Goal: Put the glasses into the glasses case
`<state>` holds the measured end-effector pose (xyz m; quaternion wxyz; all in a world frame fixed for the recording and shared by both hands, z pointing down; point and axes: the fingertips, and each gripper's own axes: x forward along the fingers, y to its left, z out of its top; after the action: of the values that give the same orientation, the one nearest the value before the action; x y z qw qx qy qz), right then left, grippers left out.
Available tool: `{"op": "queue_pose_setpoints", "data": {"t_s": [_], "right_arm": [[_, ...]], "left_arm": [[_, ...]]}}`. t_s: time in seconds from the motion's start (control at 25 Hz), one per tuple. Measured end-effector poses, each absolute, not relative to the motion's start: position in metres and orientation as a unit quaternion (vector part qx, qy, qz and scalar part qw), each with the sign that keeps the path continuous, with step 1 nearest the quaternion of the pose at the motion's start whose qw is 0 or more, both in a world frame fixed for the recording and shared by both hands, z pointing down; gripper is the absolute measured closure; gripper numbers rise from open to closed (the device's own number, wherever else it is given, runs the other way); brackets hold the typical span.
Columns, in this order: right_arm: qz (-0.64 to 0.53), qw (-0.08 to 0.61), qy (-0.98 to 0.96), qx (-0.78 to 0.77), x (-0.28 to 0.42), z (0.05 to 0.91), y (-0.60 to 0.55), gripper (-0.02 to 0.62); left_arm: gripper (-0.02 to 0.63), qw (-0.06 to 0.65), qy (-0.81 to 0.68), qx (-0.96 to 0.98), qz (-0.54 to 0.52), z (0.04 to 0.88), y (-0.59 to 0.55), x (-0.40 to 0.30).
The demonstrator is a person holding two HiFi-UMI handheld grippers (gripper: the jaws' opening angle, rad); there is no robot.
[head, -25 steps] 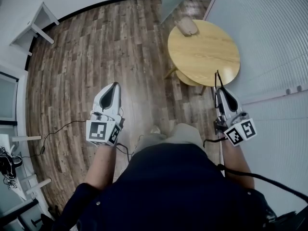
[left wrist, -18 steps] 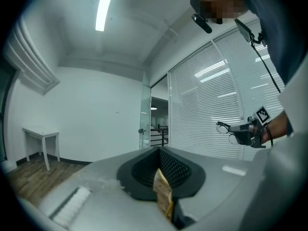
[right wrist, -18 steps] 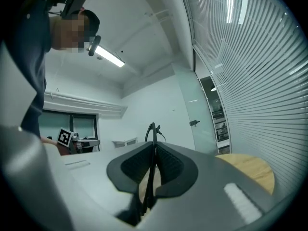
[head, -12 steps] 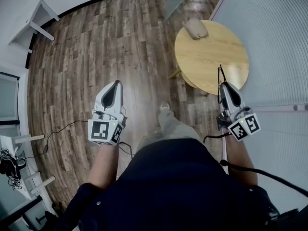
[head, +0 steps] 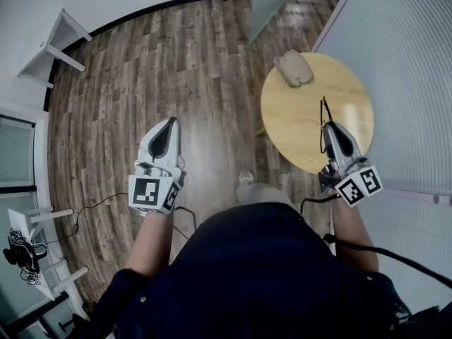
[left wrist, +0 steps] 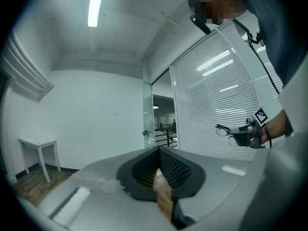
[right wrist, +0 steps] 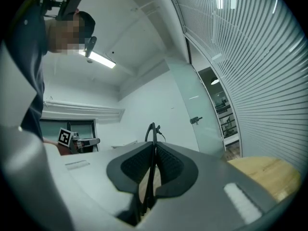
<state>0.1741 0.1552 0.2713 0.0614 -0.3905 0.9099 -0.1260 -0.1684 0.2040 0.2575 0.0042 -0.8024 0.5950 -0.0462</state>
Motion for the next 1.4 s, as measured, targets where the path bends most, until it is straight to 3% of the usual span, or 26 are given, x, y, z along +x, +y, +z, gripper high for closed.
{"op": "queue_pose_setpoints", "data": {"t_s": [0.68, 1.4], "right_arm": [[-0.135, 0.051, 0.914, -0.38, 0.141, 0.292, 0.029, 0.566], [-0.136, 0.03, 0.848, -0.511, 0.112, 0.315, -0.087, 0.566]], "left_arm": [[0.603, -0.004, 0.6, -0.796, -0.078, 0.263, 0.089, -0.199], [0.603, 0.0, 0.486, -0.871, -0.07, 0.274, -0.111, -0.232]]}}
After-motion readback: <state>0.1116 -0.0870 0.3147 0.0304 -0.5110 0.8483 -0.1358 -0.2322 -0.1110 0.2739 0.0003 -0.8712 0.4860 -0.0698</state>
